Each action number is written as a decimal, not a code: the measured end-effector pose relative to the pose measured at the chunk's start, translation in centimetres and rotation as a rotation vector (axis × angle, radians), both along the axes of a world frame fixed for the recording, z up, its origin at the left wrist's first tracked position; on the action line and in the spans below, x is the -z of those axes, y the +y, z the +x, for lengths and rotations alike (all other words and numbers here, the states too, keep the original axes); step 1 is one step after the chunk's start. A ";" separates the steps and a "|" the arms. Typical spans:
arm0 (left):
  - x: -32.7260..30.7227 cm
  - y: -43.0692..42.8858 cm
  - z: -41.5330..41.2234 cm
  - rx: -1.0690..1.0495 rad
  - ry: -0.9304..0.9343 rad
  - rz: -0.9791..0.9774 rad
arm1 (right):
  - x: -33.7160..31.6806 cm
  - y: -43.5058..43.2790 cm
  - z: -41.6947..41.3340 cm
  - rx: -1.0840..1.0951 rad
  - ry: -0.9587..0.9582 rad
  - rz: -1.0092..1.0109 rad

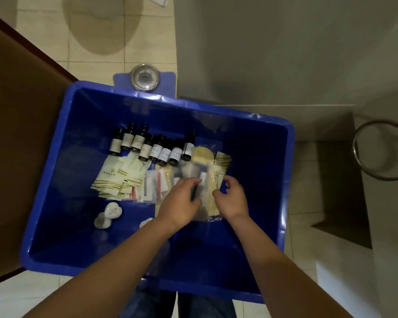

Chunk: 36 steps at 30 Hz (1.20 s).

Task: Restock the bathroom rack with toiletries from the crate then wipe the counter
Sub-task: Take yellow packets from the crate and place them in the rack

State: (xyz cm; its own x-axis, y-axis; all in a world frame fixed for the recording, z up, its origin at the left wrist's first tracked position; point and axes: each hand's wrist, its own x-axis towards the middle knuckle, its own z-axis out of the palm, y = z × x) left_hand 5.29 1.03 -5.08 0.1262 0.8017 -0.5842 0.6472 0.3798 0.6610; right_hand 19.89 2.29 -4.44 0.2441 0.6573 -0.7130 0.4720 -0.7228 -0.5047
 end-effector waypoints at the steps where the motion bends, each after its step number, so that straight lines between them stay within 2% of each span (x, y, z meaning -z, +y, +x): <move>1: 0.2 0.2 0.1 0.009 0.007 0.015 | 0.3 0.3 -0.1 0.026 0.005 0.008; 10: 1.5 1.0 0.4 0.095 0.039 0.045 | 1.9 1.2 -0.9 0.176 0.037 0.031; 19: 2.3 1.5 0.8 0.218 0.066 -0.016 | 2.4 2.5 -1.6 0.455 0.107 0.005; 26: 2.6 1.4 0.5 0.203 0.024 -0.013 | 2.4 2.9 -2.1 0.455 0.147 -0.059; 31: 2.4 1.3 0.3 0.184 0.012 0.000 | 2.4 2.0 -2.3 0.443 0.105 -0.065; 36: 2.0 1.4 0.5 0.184 0.020 -0.019 | 1.8 2.3 -2.0 0.475 0.181 -0.091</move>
State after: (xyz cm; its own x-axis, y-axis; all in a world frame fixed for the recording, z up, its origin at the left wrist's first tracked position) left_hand 5.76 2.39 -7.12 0.2576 0.7553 -0.6026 0.7198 0.2660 0.6412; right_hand 17.86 4.55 -6.25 0.3683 0.4368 -0.8207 -0.0081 -0.8812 -0.4727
